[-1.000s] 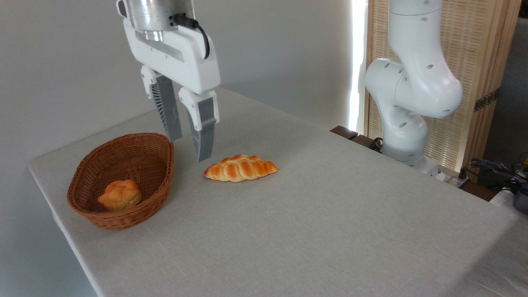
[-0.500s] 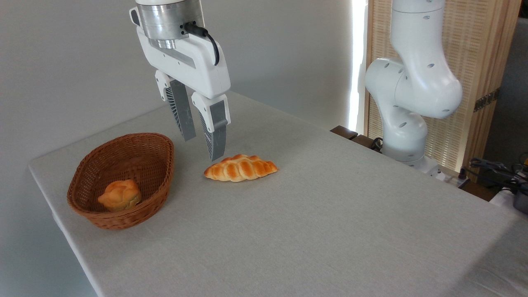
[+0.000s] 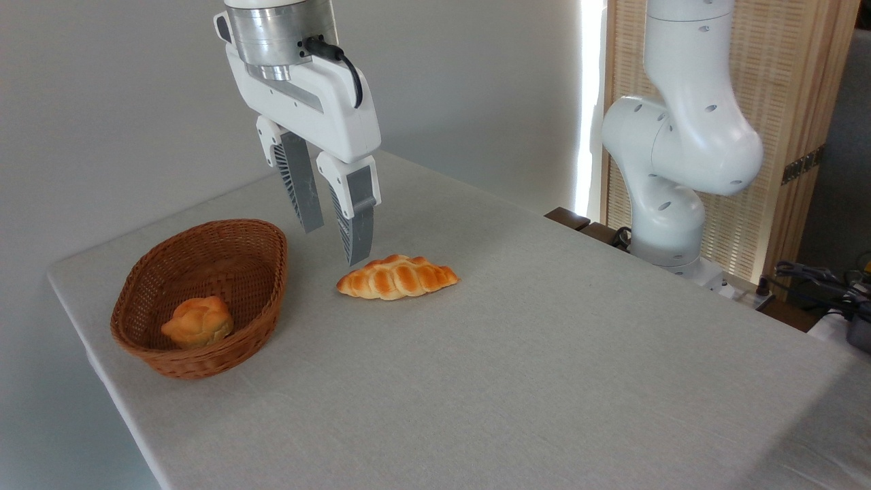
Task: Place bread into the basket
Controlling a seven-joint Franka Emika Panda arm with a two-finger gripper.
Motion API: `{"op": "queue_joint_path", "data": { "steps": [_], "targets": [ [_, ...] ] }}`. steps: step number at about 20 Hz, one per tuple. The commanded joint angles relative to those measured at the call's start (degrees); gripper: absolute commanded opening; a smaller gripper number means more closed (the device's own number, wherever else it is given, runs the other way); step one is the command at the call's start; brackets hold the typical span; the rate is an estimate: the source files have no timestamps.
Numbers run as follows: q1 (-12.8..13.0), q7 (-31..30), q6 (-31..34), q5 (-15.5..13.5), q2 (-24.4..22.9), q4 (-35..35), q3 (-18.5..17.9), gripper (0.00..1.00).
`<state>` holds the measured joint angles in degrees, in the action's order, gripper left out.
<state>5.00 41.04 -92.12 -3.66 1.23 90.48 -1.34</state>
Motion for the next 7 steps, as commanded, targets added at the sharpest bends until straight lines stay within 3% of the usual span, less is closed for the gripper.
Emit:
{"op": "queue_joint_path", "data": {
  "steps": [1, 7],
  "targets": [
    [-0.69, 0.97, 0.1, -0.03, -0.7, 0.66, 0.46, 1.0],
    [-0.78, 1.93, 0.1, 0.23, -0.61, 0.49, 0.46, 1.0]
  ]
}}
